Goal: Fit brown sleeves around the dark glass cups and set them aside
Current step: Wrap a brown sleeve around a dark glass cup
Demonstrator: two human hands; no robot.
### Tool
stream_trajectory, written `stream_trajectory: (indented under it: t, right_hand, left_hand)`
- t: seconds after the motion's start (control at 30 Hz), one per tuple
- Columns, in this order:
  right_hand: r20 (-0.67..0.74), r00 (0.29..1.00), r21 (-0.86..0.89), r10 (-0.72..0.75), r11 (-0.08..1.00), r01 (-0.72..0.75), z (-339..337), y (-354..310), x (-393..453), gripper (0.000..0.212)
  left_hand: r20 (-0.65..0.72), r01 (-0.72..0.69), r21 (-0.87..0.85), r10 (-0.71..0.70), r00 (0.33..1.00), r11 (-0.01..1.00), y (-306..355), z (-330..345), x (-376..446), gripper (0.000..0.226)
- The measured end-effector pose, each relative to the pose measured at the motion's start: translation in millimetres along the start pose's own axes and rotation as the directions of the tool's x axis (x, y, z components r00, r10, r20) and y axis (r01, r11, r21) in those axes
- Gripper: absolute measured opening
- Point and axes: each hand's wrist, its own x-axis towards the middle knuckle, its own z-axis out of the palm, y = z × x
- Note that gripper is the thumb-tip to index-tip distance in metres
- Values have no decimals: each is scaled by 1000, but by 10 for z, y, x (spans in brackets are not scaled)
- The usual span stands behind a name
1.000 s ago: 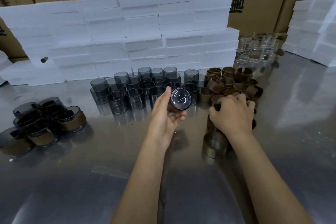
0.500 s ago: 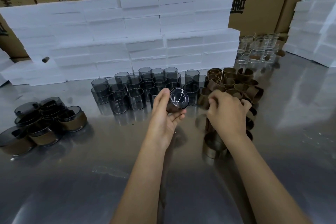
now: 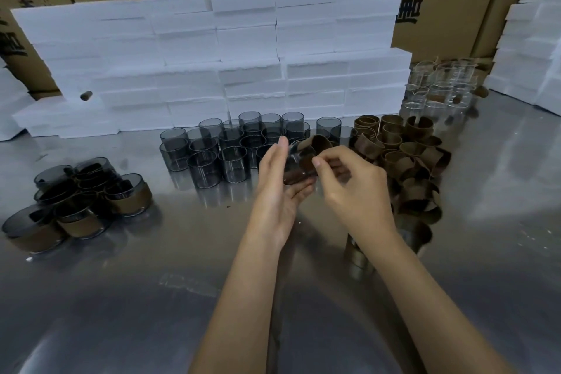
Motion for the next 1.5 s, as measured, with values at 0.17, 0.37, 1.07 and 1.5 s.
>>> stream_trajectory:
  t: [0.17,0.37,1.07,1.5]
  right_hand:
    - [26,956,328,293,901,-285,-4,-81,30,8]
    - [170,897,512,408,741,-434,-91,-135,76,18]
    - [245,841,350,483,764,-541,-58,-43,70,67]
    - [53,854,414,518,767,-491,-27,28,99,56]
  left_hand:
    - [62,-77,81,72,995,994,-36,25,26,86]
    - [129,-42,80,31,991,996,-78,10,44,100]
    - [222,75,79,-91,971,994,-33,74,-49,70]
    - [234,92,121,-118,965,988,-14,157,-79,63]
